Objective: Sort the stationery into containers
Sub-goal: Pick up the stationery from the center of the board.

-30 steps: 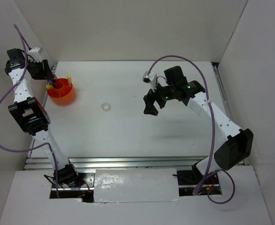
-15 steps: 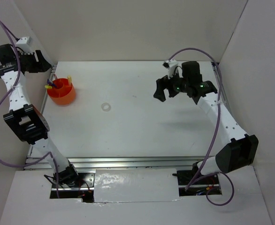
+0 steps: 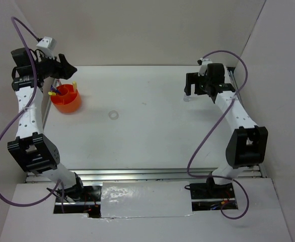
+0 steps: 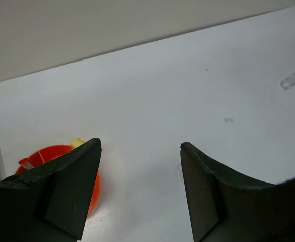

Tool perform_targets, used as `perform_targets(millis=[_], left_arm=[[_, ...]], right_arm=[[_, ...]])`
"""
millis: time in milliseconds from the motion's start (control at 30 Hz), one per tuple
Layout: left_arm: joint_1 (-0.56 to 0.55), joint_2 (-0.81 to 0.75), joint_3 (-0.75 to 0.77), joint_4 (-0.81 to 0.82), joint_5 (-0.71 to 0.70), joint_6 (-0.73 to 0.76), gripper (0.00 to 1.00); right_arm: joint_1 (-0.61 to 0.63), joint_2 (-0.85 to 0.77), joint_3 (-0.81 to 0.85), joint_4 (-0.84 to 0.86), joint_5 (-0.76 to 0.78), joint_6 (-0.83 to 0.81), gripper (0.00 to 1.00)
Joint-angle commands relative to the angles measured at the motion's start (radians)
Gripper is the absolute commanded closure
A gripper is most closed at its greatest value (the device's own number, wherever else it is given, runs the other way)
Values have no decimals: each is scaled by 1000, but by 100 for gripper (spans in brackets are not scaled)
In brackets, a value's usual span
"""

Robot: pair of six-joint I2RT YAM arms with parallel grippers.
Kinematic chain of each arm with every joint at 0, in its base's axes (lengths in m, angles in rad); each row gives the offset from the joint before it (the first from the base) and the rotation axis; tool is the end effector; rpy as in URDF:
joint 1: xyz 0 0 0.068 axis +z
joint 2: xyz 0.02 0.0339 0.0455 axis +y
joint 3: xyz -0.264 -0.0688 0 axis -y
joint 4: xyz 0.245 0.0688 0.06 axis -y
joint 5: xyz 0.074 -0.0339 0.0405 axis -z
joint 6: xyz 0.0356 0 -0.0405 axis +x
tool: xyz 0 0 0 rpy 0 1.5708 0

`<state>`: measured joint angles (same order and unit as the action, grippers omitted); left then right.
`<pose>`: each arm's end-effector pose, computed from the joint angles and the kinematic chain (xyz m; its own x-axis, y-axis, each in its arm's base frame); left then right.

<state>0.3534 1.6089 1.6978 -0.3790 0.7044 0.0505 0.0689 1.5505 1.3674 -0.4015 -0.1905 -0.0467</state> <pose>0.3510 0.1049 0.4299 -0.2520 -0.0519 -0.9663 0.3316 0.9335 -0.1366 0.3560 0.0313 0.3317 -0.5394 -0.0832 -0.8379 -0.2506 0.9659 0.0655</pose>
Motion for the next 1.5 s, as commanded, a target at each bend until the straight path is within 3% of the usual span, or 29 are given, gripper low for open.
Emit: perform_targets(millis=[0,533,800,1133,1467], left_arm=[[-19,-49,-29,68,15,5,24],[-30,-15,-38,38,53,-26,24],[-30,-9,-32,25,58,-11,25],[-30,-27,-61,29,67,-15,25],[-28,-20,-63,43,64,-28,25]], right_arm=[[-17,133,47,72,45,-5,0],[0,456,219,151,62,-1,1],[17,510,239,178,33,-18,23],[17,513,216,156,69,-19,28],[17,537,211,155,129,-16,52]])
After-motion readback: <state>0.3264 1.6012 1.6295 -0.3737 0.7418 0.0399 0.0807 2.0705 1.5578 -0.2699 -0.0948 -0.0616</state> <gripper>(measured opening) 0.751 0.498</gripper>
